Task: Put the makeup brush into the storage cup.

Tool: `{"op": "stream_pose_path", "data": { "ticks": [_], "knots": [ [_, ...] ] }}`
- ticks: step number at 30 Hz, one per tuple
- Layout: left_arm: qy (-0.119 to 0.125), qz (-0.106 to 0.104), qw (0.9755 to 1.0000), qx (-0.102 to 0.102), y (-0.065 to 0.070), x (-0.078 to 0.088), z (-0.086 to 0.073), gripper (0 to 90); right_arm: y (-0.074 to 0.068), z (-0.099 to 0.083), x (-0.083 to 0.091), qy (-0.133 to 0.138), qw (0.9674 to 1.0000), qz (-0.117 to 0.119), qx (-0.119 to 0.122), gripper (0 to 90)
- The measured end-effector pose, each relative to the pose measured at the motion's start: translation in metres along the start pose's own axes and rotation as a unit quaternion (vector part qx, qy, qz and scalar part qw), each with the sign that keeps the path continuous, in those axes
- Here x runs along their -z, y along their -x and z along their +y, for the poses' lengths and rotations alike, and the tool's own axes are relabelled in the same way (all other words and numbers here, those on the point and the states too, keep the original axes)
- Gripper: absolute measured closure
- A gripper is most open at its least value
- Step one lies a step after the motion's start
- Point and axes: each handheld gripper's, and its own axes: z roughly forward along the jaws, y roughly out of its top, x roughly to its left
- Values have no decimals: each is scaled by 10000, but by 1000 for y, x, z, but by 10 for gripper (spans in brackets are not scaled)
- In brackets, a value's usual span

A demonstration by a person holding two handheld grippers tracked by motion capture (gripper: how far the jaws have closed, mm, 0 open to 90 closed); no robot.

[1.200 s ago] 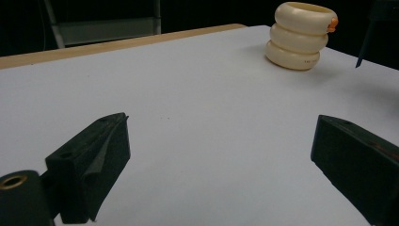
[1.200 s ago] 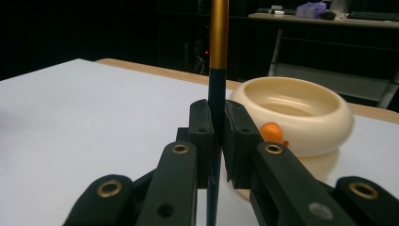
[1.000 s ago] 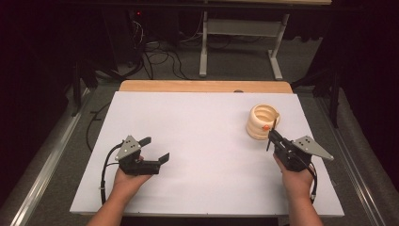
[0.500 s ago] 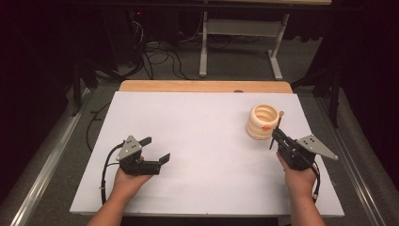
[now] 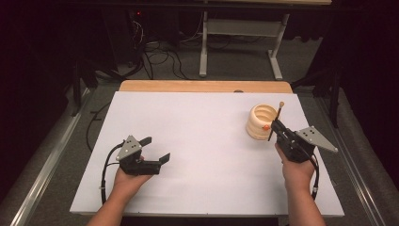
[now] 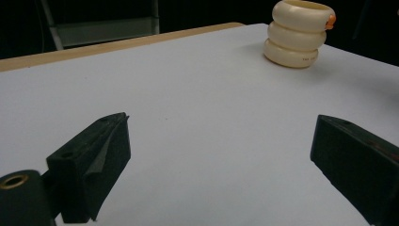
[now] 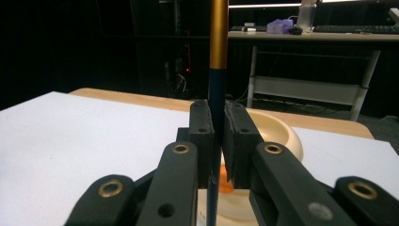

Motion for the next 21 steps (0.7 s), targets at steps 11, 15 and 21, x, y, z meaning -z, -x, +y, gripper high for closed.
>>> {"op": "stream_pose_path", "data": {
  "ticks": [11,15,21],
  "knots": [
    [35,-3,10000,35,-1,1,0,60,1,22,-7,89,9999,-106,8,856],
    [33,-24,10000,43,-1,1,0,61,1,30,-11,119,9998,-131,71,856],
    [22,-31,10000,7,0,0,0,60,3,39,-18,135,9997,-189,105,857]
  ]
}}
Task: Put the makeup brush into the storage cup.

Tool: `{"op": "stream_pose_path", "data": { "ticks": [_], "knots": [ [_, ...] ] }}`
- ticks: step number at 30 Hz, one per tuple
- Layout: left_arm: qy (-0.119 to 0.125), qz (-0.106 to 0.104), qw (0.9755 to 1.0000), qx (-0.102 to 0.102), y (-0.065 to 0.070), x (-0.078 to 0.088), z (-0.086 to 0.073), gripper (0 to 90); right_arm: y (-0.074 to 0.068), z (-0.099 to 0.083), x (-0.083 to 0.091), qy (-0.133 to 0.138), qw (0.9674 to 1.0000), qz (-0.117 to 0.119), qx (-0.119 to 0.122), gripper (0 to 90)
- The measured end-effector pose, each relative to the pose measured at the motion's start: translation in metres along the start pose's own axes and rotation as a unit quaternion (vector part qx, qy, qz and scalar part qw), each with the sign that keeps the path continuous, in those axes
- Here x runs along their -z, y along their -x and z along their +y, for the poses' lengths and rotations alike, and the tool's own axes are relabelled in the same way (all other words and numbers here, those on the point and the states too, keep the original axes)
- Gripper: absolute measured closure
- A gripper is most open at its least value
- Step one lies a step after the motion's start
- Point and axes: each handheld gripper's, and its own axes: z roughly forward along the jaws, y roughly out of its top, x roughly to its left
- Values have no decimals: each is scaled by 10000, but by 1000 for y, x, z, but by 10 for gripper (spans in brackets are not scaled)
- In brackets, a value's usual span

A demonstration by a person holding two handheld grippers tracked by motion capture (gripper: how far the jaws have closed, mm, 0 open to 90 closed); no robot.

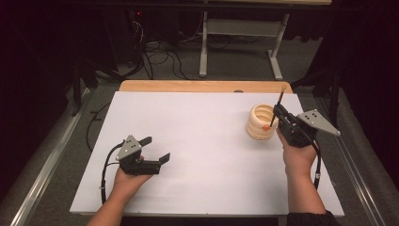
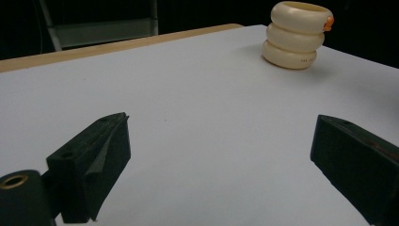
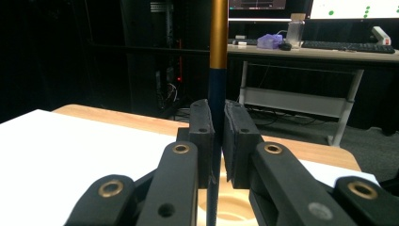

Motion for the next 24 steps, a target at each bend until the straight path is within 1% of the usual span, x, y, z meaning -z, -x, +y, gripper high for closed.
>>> {"op": "stream_pose_path", "data": {
  "ticks": [4,10,12,14,18,19,24],
  "knots": [
    [21,0,10000,8,-1,1,0,60,1,3,-7,-23,10000,-45,34,857],
    [38,8,10000,8,-1,1,0,59,3,5,-16,-40,10000,-78,11,856],
    [55,29,10000,13,-1,1,0,55,3,5,-18,-57,9999,-80,47,856],
    [49,39,10000,14,-1,2,1,53,4,5,-21,-82,9999,-101,22,857],
    [51,75,10000,13,-2,3,1,35,5,5,-27,-114,9999,-110,-12,856],
    [55,88,9999,17,-2,4,1,29,6,5,-28,-110,9999,-106,27,856],
    [46,101,9999,47,-3,4,0,6,7,4,-33,-162,9998,-137,32,856]
  ]
}}
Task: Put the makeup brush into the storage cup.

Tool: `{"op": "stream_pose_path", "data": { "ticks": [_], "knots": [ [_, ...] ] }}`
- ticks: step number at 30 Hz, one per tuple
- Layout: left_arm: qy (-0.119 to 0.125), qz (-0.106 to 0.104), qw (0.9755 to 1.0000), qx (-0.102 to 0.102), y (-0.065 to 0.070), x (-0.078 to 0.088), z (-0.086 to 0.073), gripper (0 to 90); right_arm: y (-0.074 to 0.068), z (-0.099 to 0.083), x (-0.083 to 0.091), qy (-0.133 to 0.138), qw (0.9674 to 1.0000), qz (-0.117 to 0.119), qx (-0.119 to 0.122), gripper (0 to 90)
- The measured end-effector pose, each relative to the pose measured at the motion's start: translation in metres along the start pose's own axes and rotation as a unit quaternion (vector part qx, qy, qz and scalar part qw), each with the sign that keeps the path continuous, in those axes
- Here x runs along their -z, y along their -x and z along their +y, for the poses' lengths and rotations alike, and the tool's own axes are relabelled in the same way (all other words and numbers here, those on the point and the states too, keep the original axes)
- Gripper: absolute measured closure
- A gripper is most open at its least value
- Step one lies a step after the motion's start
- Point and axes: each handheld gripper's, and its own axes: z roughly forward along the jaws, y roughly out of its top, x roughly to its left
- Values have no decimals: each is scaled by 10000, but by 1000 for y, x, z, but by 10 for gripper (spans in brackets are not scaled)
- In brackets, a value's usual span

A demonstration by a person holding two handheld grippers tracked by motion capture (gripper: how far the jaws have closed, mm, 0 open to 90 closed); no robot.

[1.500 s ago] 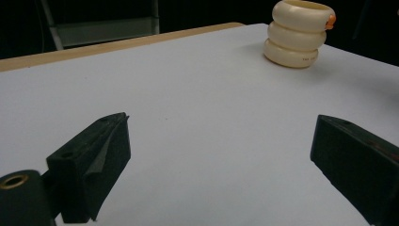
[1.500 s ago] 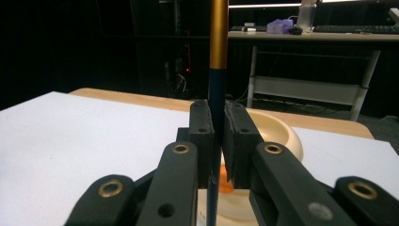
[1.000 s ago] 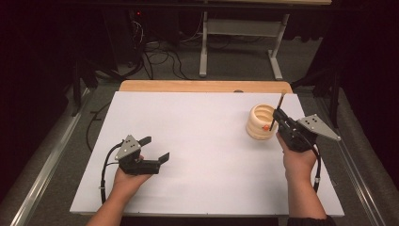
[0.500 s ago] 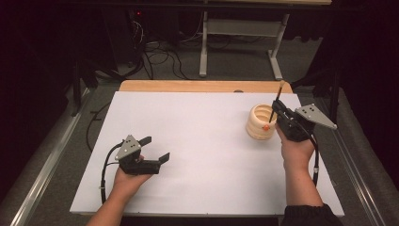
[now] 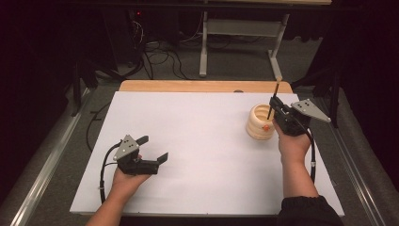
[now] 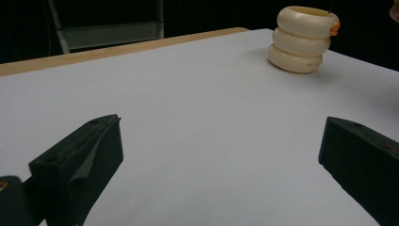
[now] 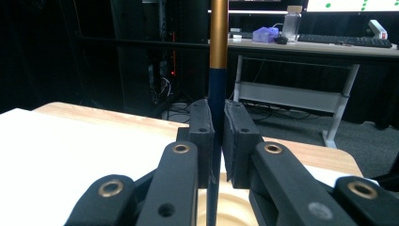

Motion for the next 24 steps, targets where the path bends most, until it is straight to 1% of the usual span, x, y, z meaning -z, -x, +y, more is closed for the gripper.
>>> {"op": "stream_pose_path", "data": {
  "ticks": [4,8,12,13,15,16,19,20,21,22,24],
  "knots": [
    [-23,9,10000,-18,0,-2,-1,2,3,-3,-3,-38,10000,4,-34,856],
    [-25,-2,10000,-24,1,-3,-1,1,5,-5,-4,-83,10000,-52,-12,856],
    [-18,9,10000,-38,1,-1,0,2,9,-7,-5,-76,9999,-78,-59,856],
    [-12,11,10000,-28,1,-1,0,2,9,-7,-5,-73,10000,-30,-61,856],
    [-16,15,10000,-33,1,-1,0,1,9,-9,-7,-91,9999,-47,-74,856],
    [-5,12,10000,-35,1,0,0,1,9,-10,-7,-93,9999,-21,-44,856],
    [8,-7,10000,-67,2,1,0,1,8,-13,-9,-110,9999,-21,-63,856],
    [11,-10,10000,-68,3,1,0,2,8,-14,-10,-118,9999,14,-61,856],
    [2,-12,10000,-70,3,1,0,2,7,-15,-10,-156,9999,-19,-62,856],
    [12,-19,10000,-67,3,1,0,1,7,-16,-11,-170,9998,11,-64,856],
    [8,-24,10000,-70,2,1,0,1,7,-19,-11,-197,9998,-20,-67,856]
  ]
}}
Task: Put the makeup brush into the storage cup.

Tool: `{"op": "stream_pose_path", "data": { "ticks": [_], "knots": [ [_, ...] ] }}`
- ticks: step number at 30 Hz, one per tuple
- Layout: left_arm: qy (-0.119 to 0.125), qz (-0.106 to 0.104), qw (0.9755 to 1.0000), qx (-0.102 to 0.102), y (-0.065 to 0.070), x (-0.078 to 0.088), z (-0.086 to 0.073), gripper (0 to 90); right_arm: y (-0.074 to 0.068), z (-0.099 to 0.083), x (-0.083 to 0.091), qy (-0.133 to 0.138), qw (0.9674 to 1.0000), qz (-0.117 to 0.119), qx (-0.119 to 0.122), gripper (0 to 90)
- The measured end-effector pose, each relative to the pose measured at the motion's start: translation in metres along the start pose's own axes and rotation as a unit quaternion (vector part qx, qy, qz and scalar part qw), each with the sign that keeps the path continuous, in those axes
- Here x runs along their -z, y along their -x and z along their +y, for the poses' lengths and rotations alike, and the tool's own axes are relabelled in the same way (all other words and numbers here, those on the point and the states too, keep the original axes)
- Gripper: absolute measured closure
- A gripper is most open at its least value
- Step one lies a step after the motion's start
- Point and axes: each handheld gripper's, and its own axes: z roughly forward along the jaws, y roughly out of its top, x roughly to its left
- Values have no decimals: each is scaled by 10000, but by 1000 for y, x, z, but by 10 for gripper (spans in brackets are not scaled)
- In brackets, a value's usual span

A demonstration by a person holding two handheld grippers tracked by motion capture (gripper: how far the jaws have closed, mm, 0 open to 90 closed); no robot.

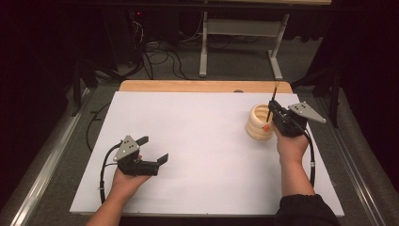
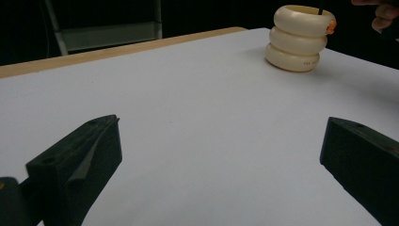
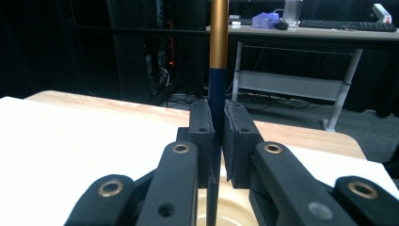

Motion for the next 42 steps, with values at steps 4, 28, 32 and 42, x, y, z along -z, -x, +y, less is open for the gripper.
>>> {"op": "stream_pose_path", "data": {
  "ticks": [4,28,32,42],
  "knots": [
    [-2,-8,10000,-1,0,0,0,2,1,-6,-1,-57,10000,-11,-30,855],
    [-43,-41,10000,-47,1,0,0,2,5,-30,-7,-357,9993,26,-119,851],
    [-35,-48,10000,-46,2,-1,0,2,4,-29,-6,-342,9993,35,-117,766],
    [-23,-62,10000,-33,2,-2,0,2,7,-25,-3,-276,9992,89,-262,438]
  ]
}}
